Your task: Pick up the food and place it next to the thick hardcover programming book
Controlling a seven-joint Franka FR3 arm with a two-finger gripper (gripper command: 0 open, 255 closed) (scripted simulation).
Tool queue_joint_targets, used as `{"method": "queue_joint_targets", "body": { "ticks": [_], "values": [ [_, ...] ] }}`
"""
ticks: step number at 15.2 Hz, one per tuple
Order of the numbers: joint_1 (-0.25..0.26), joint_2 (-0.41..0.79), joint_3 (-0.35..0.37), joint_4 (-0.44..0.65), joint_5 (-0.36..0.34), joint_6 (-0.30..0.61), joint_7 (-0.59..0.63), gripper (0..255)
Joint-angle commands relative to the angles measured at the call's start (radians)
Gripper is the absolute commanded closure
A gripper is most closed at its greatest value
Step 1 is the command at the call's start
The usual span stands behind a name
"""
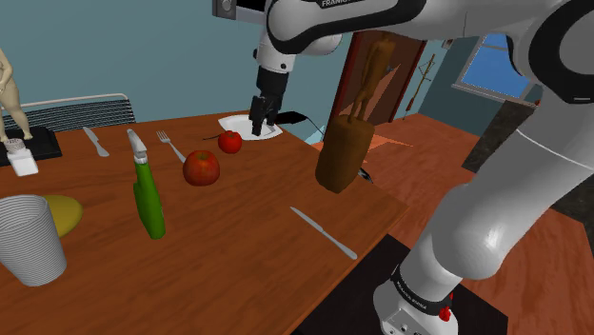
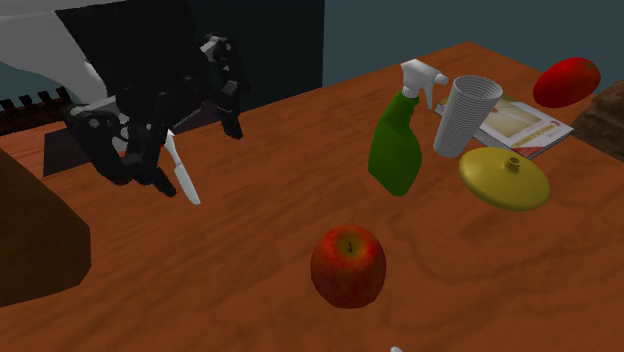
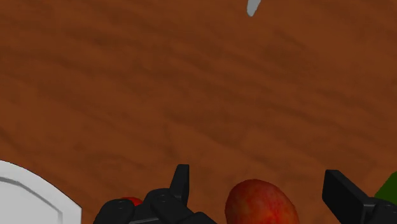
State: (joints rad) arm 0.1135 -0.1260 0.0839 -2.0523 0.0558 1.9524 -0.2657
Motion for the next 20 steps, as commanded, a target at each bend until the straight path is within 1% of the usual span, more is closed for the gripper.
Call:
{"method": "queue_joint_targets", "body": {
  "ticks": [1, 6, 12, 20],
  "values": [
    [0.013, 0.083, 0.012, 0.069, -0.011, 0.014, -0.040, 0],
    [0.044, 0.265, 0.042, 0.238, -0.048, 0.028, -0.132, 0],
    [0.091, 0.475, 0.079, 0.459, -0.104, 0.015, -0.229, 0],
    [0.092, 0.505, 0.077, 0.400, -0.110, 0.103, -0.225, 0]
  ]
}}
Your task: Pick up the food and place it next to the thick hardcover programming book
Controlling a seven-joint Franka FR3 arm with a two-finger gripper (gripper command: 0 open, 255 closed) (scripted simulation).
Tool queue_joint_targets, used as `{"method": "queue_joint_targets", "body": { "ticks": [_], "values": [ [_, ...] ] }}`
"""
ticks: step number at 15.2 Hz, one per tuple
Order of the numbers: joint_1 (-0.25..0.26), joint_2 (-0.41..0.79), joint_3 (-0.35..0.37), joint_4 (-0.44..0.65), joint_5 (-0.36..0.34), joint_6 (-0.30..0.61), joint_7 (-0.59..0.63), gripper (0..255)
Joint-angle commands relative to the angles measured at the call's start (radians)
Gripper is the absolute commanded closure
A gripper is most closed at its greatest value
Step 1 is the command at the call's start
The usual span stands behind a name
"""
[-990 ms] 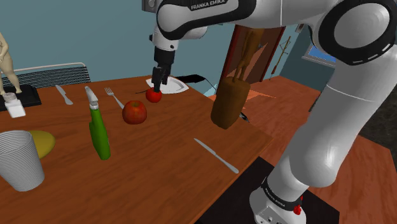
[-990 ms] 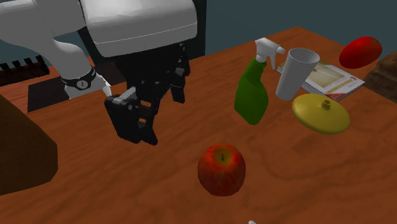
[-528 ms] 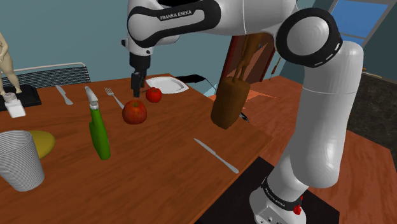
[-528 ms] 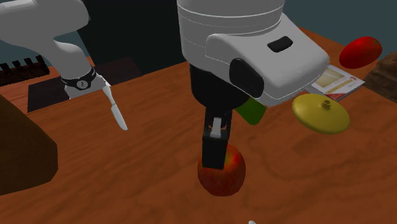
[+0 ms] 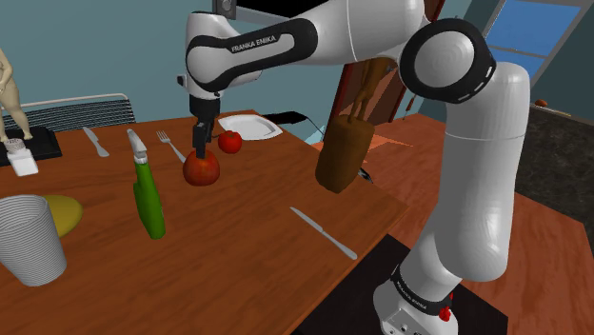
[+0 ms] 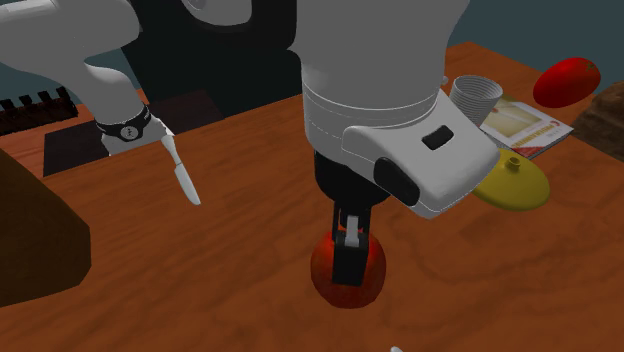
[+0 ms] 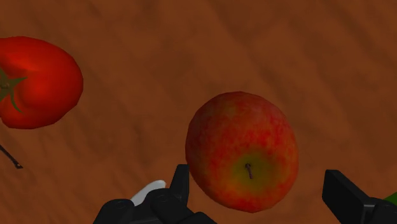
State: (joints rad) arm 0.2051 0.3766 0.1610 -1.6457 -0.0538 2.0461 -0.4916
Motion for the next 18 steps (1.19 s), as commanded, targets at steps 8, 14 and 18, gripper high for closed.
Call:
{"method": "queue_joint_targets", "body": {
  "ticks": [8, 14, 18],
  "values": [
    [0.000, 0.003, 0.000, -0.006, -0.001, 0.009, 0.001, 255],
    [0.001, 0.003, 0.000, -0.006, -0.001, 0.010, 0.001, 255],
    [0.000, -0.001, 0.000, 0.001, 0.000, -0.002, 0.000, 255]
  ]
}}
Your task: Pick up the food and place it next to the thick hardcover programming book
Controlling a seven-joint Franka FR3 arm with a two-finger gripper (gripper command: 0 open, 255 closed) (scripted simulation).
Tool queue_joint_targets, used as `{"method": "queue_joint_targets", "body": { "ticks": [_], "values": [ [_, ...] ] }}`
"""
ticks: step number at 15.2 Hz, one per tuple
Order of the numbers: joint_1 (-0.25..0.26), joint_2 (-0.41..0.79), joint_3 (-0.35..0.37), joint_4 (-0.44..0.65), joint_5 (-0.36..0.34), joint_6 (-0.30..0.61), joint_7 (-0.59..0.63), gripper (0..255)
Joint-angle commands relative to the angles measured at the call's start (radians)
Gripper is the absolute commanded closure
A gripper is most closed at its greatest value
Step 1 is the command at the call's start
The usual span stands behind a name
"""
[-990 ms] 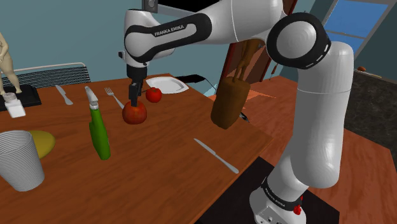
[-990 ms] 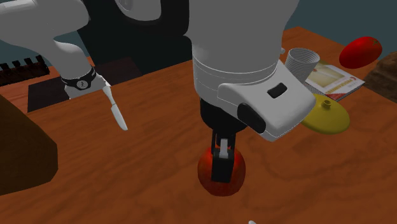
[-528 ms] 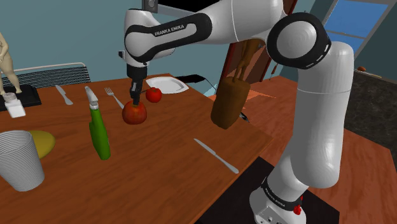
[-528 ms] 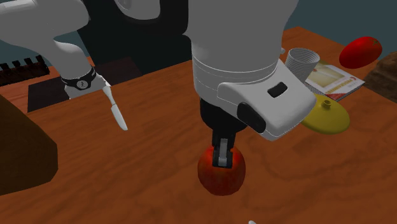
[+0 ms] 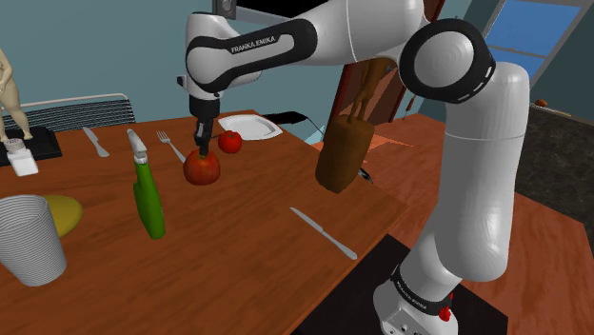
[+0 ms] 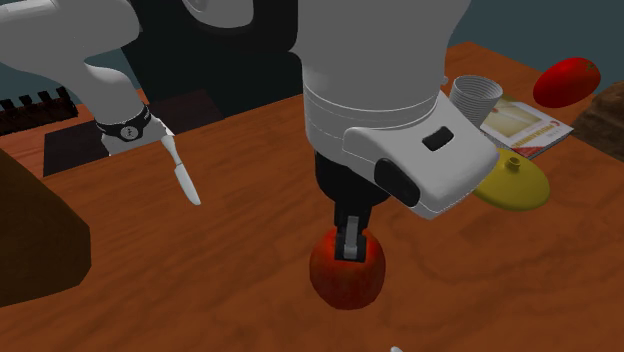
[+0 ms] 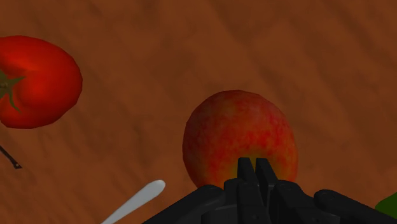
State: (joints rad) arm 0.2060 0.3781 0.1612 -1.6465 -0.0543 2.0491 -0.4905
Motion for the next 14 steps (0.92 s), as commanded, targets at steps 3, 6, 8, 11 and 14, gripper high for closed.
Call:
{"method": "queue_joint_targets", "body": {
  "ticks": [3, 6, 8, 11, 14],
  "values": [
    [-0.001, -0.014, 0.001, 0.027, 0.003, -0.041, -0.002, 255],
    [-0.001, -0.024, 0.002, 0.053, 0.005, -0.077, -0.003, 255],
    [-0.001, -0.029, 0.003, 0.073, 0.006, -0.102, -0.004, 255],
    [0.000, -0.036, 0.003, 0.104, 0.008, -0.139, -0.005, 255],
    [0.000, -0.040, 0.004, 0.138, 0.009, -0.178, -0.005, 255]
  ]
}}
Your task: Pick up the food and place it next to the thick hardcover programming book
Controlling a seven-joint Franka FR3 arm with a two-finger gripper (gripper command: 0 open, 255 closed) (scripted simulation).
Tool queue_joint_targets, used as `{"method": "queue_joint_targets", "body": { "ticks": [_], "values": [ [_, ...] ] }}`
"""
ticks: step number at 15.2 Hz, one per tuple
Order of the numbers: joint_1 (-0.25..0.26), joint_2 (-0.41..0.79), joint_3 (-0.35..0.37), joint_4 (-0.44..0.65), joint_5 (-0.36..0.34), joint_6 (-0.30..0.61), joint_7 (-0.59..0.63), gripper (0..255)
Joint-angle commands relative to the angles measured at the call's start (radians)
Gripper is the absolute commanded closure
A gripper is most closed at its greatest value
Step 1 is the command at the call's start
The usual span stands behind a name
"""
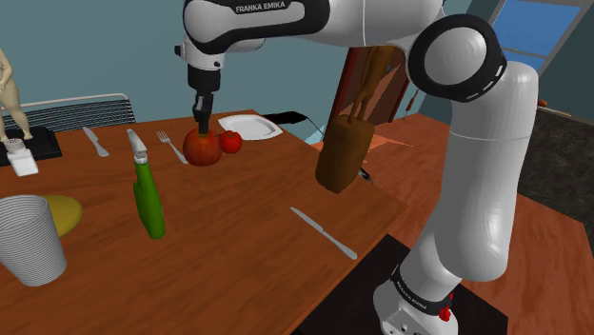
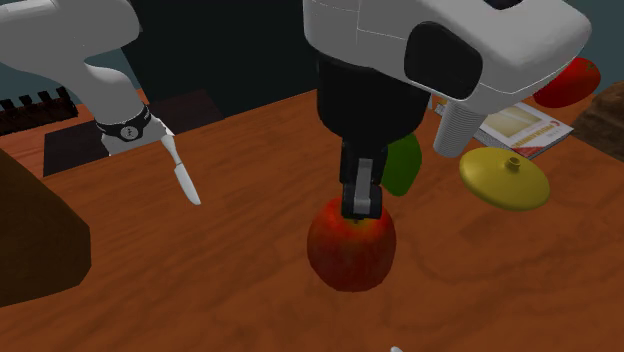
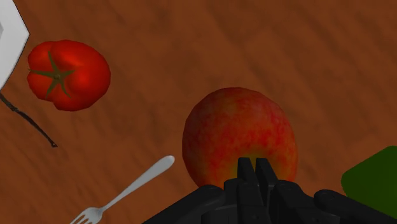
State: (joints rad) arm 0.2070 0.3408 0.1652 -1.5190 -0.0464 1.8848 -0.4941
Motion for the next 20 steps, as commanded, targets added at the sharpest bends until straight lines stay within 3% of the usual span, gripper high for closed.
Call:
{"method": "queue_joint_targets", "body": {
  "ticks": [1, 18, 20],
  "values": [
    [-0.001, -0.004, 0.000, 0.022, 0.001, -0.026, -0.002, 255],
    [0.010, 0.022, 0.002, 0.290, -0.002, -0.268, -0.001, 255],
    [0.023, 0.010, 0.009, 0.269, -0.003, -0.260, 0.019, 255]
  ]
}}
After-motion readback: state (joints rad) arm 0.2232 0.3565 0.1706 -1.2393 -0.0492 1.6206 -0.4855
